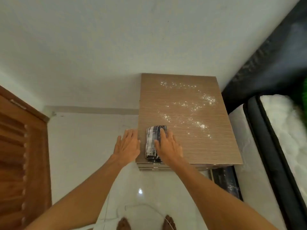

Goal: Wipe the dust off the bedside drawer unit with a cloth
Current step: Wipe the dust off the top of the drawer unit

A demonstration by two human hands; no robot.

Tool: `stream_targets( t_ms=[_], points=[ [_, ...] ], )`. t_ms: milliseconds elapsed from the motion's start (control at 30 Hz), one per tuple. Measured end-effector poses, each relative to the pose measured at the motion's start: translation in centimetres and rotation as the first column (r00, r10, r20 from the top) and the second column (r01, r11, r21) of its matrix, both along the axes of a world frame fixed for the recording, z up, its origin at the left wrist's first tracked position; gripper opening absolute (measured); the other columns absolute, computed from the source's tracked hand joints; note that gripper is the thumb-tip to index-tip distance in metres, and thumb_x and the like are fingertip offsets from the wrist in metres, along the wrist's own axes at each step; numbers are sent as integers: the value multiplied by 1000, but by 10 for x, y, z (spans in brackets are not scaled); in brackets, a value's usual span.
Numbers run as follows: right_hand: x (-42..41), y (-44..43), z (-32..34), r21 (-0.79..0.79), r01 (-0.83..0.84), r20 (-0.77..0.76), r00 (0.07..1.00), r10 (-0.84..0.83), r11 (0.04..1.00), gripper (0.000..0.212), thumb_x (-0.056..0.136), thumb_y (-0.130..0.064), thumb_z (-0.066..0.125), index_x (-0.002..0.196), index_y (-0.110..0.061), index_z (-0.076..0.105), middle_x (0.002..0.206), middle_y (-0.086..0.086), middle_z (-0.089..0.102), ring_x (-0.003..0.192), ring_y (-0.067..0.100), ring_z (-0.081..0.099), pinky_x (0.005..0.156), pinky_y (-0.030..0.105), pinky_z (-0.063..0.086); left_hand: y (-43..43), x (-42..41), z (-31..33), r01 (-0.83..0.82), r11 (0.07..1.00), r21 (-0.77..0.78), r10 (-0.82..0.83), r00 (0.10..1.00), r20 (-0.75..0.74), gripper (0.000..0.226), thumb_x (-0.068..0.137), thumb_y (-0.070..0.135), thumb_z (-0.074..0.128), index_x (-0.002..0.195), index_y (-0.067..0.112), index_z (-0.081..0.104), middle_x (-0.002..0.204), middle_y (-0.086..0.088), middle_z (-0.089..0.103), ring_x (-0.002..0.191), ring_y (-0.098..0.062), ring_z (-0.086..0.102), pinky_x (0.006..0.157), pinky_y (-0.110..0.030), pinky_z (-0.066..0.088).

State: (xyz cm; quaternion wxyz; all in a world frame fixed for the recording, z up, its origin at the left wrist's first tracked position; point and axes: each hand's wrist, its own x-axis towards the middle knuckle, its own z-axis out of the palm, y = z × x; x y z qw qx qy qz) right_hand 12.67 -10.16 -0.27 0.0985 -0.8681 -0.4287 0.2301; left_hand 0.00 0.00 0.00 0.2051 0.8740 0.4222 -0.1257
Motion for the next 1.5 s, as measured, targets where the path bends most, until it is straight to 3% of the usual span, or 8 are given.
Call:
stream_targets(
  t_ms=[200, 333, 633, 800, 967, 1133, 1367, 1500],
  points=[
    [-29, 18, -37, -175, 16, 20, 1000, -12, 984, 81, 99, -56, 28, 154, -10, -9, 161, 19, -12, 149, 35, -6, 118, 53, 10, 16, -7, -35, 103, 994, -20, -103, 995, 8, 47, 101, 23, 32, 146, 15, 25, 155, -4, 28, 145, -24, 20, 115, -47, 21],
    [-39, 20, -56, -204, 67, 8, 998, -66, 977, 89, 96, -60, 32, 151, -13, -21, 156, 24, -24, 146, 40, -15, 118, 53, 2, 26, -7, -48, 135, 989, -61, -134, 991, 19, 52, 102, 22, 31, 151, 14, 16, 159, -3, 20, 149, -25, 12, 119, -46, 17],
    [-36, 30, -58, -145, 119, -10, 993, -121, 982, 79, 97, 1, 40, 153, -13, -15, 159, 25, -14, 147, 43, -3, 117, 51, 16, 37, 10, -57, 91, 993, -78, -82, 990, 112, 54, 102, 22, 32, 152, 12, 14, 159, -4, 21, 147, -24, 18, 117, -43, 21],
    [6, 53, -48, 22, 64, 5, 998, -64, 998, 75, 95, 0, 39, 155, -17, -3, 161, 20, 5, 137, 41, 34, 106, 48, 40, 53, 30, -55, 67, 994, -82, -55, 988, 143, 56, 102, 22, 35, 152, 12, 13, 160, -3, 18, 148, -23, 15, 119, -42, 21],
    [78, 109, -36, 131, -94, 82, 993, 83, 987, 78, 92, 2, 42, 156, -19, 1, 161, 18, 4, 131, 41, 43, 100, 50, 47, 71, 55, -52, 18, 994, -109, 5, 978, 209, 55, 100, 20, 41, 150, 13, 18, 156, -4, 25, 138, -24, 35, 109, -37, 36],
    [155, 181, -39, 167, -230, 188, 962, 198, 959, 77, 95, 0, 44, 155, -22, 3, 161, 19, 4, 138, 40, 34, 104, 55, 43, 96, 85, -72, -105, 974, -201, 168, 930, 327, 58, 99, 13, 39, 152, 13, 15, 154, -5, 30, 128, -24, 47, 106, -34, 41],
    [222, 261, -57, 68, -473, 325, 843, 428, 879, 78, 92, 2, 46, 155, -19, 6, 161, 18, 4, 145, 37, 18, 115, 50, 29, 106, 123, -92, -328, 905, -272, 417, 814, 404, 60, 99, 9, 39, 154, 13, 13, 159, -4, 23, 143, -22, 30, 116, -28, 23],
    [242, 281, -69, -38, -556, 373, 763, 528, 830, 60, 100, -36, 33, 155, -24, 10, 163, 12, 6, 148, 31, 11, 116, 51, 22, 106, 122, -100, -354, 883, -309, 459, 790, 407, 61, 99, 9, 41, 154, 17, 15, 160, -3, 21, 146, -18, 22, 118, -25, 15]
  ],
)
